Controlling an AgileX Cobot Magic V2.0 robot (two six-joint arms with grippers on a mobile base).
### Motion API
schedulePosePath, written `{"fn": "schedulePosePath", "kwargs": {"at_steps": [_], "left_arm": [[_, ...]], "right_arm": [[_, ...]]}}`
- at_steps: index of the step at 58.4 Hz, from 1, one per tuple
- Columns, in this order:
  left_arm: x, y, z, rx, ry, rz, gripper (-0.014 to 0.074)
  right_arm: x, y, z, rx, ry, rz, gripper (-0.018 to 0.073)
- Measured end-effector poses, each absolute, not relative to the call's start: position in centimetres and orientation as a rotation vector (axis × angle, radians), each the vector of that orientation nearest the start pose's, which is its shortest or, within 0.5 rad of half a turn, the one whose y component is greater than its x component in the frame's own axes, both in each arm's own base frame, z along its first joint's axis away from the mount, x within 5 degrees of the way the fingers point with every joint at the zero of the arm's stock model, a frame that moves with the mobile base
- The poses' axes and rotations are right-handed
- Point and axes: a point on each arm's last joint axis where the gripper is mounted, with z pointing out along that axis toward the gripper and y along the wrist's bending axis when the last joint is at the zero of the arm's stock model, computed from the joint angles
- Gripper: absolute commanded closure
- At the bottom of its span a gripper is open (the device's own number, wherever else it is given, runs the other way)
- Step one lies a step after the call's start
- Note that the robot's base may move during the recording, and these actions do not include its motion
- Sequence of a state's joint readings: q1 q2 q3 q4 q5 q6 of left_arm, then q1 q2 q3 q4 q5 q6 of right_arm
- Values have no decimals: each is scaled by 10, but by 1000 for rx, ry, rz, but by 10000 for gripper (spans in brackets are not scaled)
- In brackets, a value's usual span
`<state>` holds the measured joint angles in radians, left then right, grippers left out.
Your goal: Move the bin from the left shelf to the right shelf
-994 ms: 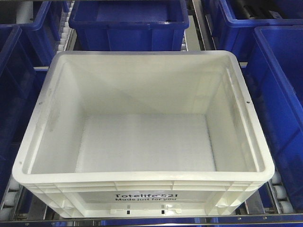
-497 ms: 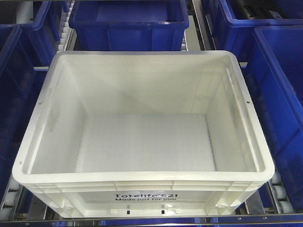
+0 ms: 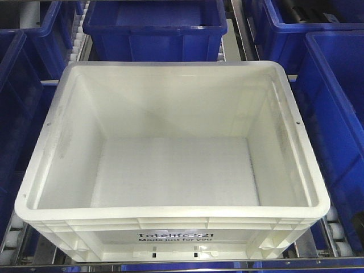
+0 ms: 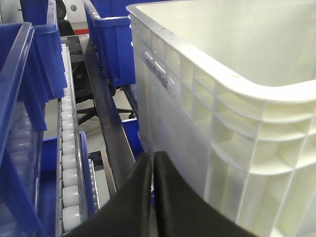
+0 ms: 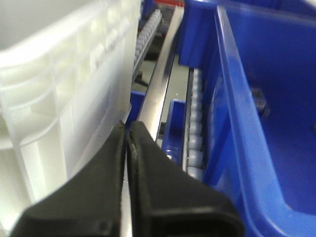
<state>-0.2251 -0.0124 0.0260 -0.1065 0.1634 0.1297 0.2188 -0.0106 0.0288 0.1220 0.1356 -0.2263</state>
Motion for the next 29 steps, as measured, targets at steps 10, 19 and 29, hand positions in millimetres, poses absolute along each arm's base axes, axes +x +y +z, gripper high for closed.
{"fn": "schedulePosePath", "kwargs": {"at_steps": [10, 19, 29], "left_arm": [[54, -14, 190, 220, 1648, -166, 603], [54, -14, 190, 220, 1648, -166, 603], [54, -14, 190, 220, 1648, -166, 603]], "right_arm": [[55, 14, 192, -234, 1619, 140, 567], [55, 14, 192, -233, 1619, 140, 567], [55, 14, 192, -233, 1619, 140, 567]]}}
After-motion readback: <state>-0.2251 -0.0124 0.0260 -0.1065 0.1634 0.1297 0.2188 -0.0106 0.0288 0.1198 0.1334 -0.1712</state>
